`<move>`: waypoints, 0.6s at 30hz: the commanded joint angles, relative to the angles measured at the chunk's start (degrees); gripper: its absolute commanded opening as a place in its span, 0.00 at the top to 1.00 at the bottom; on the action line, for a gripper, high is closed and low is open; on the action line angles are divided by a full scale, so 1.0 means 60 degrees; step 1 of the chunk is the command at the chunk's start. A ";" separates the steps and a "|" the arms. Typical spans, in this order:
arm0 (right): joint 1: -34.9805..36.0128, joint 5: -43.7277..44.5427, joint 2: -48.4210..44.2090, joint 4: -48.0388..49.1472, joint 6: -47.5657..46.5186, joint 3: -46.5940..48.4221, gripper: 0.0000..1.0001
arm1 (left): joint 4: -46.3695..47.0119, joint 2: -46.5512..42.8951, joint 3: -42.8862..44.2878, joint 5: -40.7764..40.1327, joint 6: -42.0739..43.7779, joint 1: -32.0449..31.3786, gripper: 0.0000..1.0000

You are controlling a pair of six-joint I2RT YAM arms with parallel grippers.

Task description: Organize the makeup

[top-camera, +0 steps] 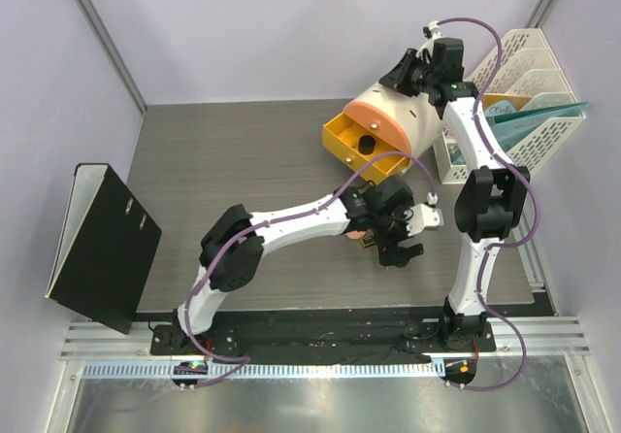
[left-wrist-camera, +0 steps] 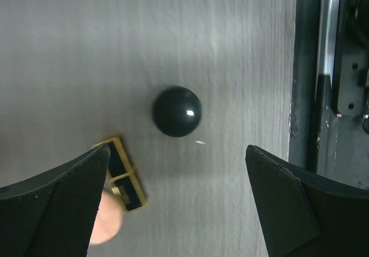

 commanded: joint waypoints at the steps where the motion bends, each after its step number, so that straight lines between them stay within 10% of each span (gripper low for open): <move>1: -0.0116 0.0313 0.0619 -0.2392 -0.0342 -0.0519 0.81 | -0.0282 0.0334 0.0374 0.1168 0.0046 -0.0047 0.02; 18: -0.0116 0.0240 0.0648 -0.2377 -0.0327 -0.0593 0.81 | -0.0061 0.1916 0.1210 0.1124 -0.1039 -0.0120 0.01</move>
